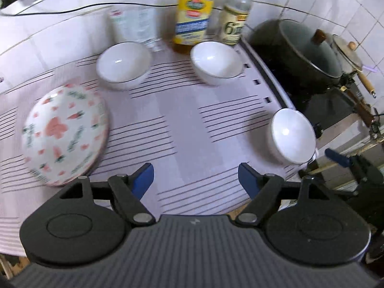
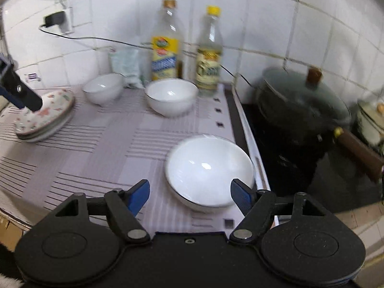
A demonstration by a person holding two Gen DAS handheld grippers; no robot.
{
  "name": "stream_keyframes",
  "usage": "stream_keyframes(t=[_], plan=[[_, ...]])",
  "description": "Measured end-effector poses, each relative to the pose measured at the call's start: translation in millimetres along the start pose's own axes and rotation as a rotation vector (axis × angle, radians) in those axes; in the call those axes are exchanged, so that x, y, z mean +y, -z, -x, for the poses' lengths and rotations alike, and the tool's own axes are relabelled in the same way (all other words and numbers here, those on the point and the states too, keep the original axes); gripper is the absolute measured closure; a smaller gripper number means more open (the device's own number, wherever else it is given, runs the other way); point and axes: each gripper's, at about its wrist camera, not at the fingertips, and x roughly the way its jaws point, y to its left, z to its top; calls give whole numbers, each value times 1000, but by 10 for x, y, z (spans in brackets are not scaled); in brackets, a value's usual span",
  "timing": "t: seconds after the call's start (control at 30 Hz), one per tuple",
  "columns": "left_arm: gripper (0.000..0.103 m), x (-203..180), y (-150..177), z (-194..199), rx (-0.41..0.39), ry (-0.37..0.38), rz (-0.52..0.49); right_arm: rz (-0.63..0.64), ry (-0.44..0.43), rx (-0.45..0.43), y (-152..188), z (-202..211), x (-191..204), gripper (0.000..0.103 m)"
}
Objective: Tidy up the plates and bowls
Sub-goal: 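Move both grippers to the large white bowl and close on its rim, then carry the white bowl beside the plate stack, lower it and open both grippers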
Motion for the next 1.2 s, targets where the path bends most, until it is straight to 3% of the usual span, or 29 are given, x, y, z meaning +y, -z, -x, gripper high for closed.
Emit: stream_keyframes(t=[0.37,0.63,0.77,0.83,0.93,1.2], plan=[[26,-560,-210,-912,50,122,23,57,-6,27,313,-644,-126,12],[32,-853,-248,-1400,91,175,23,-25,-47,-101,388,-879,-210,12],[50,-943,-269,-1509,109,199,10,-37,-43,-139,429,-916,-194,11],[77,-972,-275,-1533,104,191,8,-37,-40,-152,445,-915,-187,11],[84,-1015,-268,-1534,80,177,-18,-36,-47,-149,445,-900,-194,11],[89,-1001,-202,-1588,96,169,-16,-40,-55,-164,480,-845,-189,11]])
